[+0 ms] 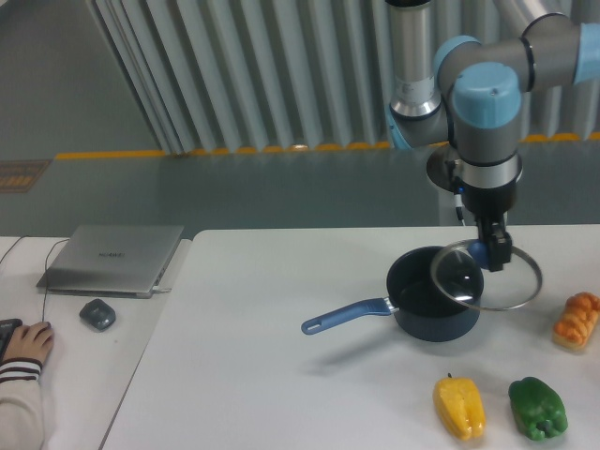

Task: Place the lid on the table
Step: 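Lift the glass lid off the saucepan and carry it beside the pan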

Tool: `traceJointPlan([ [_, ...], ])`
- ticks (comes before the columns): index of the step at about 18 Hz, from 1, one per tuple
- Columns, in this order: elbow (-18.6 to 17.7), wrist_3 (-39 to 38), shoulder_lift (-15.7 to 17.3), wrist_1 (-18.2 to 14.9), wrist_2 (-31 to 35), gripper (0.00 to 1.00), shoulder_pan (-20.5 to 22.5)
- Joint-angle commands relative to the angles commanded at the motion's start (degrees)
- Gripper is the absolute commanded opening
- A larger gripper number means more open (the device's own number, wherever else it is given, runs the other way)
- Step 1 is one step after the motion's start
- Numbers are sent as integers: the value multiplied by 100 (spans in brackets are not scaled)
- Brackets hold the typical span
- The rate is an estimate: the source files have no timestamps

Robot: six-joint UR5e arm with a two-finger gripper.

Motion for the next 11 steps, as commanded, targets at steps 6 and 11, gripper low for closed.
traceJointPlan([
  [6, 26, 18, -176, 70, 0, 51, 237],
  [11, 106, 35, -404, 263, 9, 51, 404],
])
